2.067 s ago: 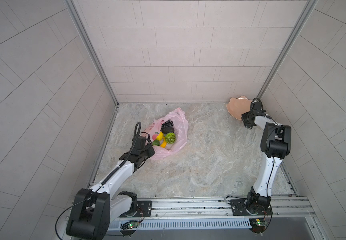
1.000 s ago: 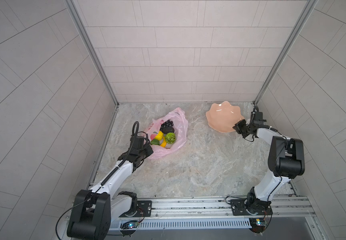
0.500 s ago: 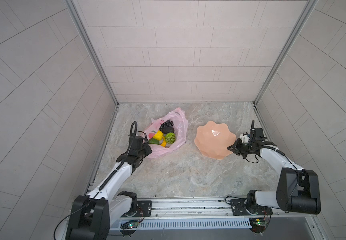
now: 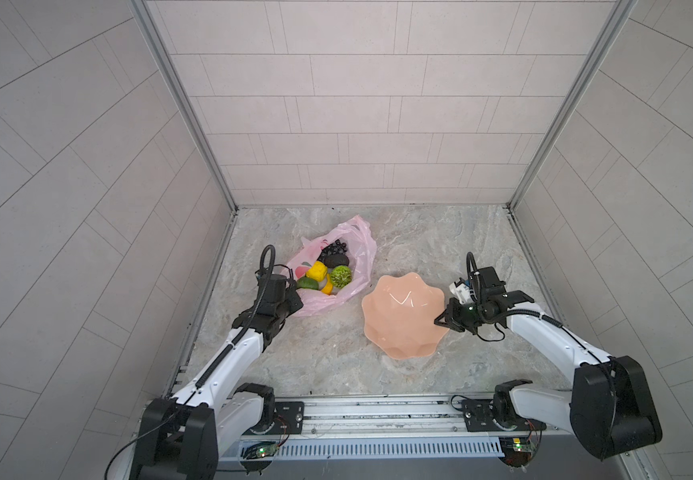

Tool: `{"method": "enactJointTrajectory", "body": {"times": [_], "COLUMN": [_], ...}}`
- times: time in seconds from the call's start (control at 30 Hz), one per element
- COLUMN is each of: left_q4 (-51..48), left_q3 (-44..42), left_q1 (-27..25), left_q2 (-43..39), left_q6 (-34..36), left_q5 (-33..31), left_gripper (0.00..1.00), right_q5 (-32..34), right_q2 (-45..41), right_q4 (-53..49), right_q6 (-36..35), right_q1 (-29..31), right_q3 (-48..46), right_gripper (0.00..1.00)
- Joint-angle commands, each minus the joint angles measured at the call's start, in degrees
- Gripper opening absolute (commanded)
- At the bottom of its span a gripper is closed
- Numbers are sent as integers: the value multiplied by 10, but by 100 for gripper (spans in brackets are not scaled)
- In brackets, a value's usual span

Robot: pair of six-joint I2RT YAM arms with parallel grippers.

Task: Take the fake fruits out of the plastic bag
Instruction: 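Drag the peach bowl toward the robot beside the bag with the right gripper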

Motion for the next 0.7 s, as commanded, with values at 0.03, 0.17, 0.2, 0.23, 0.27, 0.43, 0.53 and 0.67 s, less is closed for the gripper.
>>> {"method": "enactJointTrajectory", "body": {"times": [0.03, 0.17, 0.2, 0.23, 0.27, 0.43, 0.53, 0.67], "left_q4": [-4, -3, -4, -4, -5, -6, -5, -5], "left_q3": [-6, -5, -5, -5, -5, -5, -5, -6], "left_q1": [-5, -5, -5, -6, -6, -5, -5, -5], "left_q2": [-14, -12, -12, -12, -14, -16, -16, -16], "left_q6": [7, 7, 7, 9, 9, 10, 9, 8], "left_q5": [-18, -18, -19, -20, -21, -23, -22, -21], "left_gripper": [0, 0, 0, 0, 0, 0, 0, 0], "right_q5": [24, 44, 45, 45, 48, 85, 101, 112], "right_q2": [14, 40, 46, 52, 56, 67, 67, 58], "right_q4": [35, 63, 74, 83, 87, 81, 76, 72], "right_q6": [21, 42, 50, 56, 58, 51, 46, 46], "right_q1": [30, 73, 81, 89, 96, 109, 109, 109], "right_q3": [1, 0, -2, -3, -2, 2, 3, 5], "right_gripper": [0, 0, 0, 0, 0, 2, 10, 21]}}
